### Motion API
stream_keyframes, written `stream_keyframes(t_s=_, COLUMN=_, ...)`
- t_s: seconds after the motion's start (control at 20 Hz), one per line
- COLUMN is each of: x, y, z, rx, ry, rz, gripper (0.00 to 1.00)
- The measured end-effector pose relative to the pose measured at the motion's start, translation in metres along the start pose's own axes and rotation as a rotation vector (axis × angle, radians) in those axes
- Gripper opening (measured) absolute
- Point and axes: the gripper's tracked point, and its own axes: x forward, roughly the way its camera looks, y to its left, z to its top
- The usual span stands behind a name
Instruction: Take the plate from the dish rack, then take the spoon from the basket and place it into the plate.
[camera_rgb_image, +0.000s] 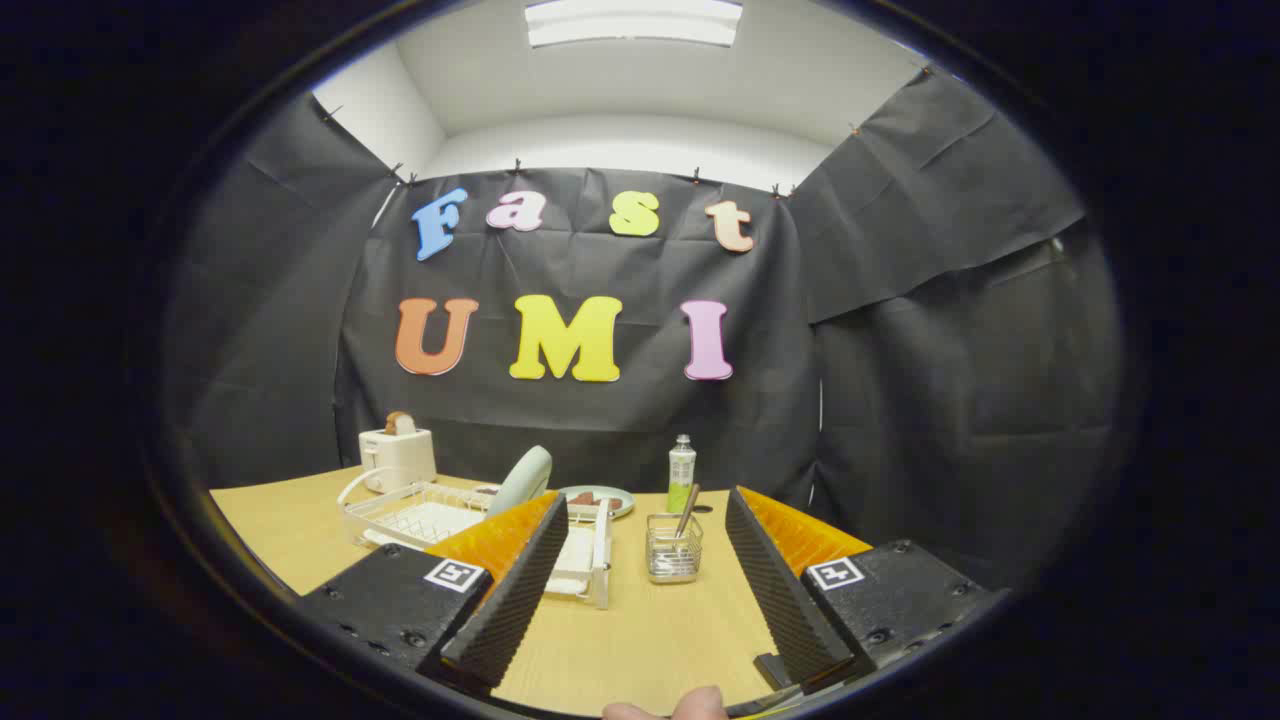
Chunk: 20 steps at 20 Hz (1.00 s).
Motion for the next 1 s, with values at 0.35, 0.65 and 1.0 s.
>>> stream_keyframes(t_s=0.35, x=0.002, y=0.003, z=0.0, rx=0.005, ry=0.002, rz=0.007, gripper=1.0)
stream_keyframes(t_s=0.65, x=0.005, y=0.005, z=-0.007, rx=0.011, ry=0.025, rz=0.008, gripper=1.0)
stream_keyframes(t_s=1.0, x=0.007, y=0.007, z=-0.01, rx=0.026, ry=0.049, rz=0.015, gripper=1.0)
